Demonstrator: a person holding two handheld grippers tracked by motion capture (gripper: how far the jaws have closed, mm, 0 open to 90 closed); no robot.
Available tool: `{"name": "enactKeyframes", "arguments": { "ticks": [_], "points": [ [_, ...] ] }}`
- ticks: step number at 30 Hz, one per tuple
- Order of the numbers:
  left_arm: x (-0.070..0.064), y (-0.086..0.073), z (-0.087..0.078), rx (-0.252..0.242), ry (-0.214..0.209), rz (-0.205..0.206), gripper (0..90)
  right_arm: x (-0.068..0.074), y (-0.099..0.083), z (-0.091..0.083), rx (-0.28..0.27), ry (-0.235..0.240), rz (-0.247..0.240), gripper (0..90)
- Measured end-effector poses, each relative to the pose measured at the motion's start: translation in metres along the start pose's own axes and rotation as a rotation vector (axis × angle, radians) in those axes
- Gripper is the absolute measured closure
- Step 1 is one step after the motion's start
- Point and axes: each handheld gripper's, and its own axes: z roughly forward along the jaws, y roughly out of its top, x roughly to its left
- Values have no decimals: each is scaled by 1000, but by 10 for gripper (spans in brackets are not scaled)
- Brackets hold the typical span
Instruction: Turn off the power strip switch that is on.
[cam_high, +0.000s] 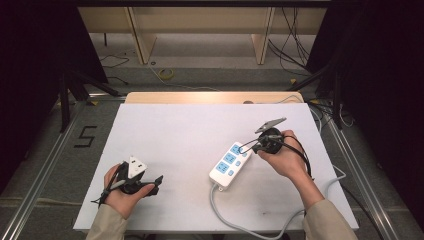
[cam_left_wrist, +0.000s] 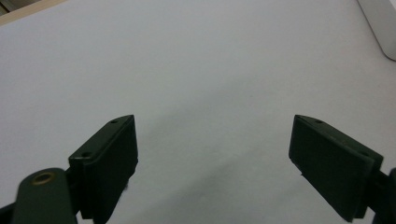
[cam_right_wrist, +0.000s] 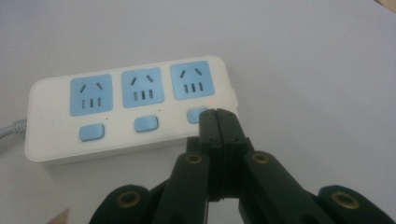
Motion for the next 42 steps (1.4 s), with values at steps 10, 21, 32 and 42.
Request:
{"name": "enactKeyframes", "arguments": {
  "ticks": [10,21,32,42],
  "points": [
    [0,0,0,-2,0,-2,153,0,6,6,21,9,-10,900],
    [0,0,0,-4,0,-4,153,1,11,13,44,17,-13,900],
    [0,1,0,0,-1,1,153,-1,15,20,61,18,-8,900],
    [0,1,0,-1,-1,1,154,-3,16,28,92,20,-1,900]
  ]
}}
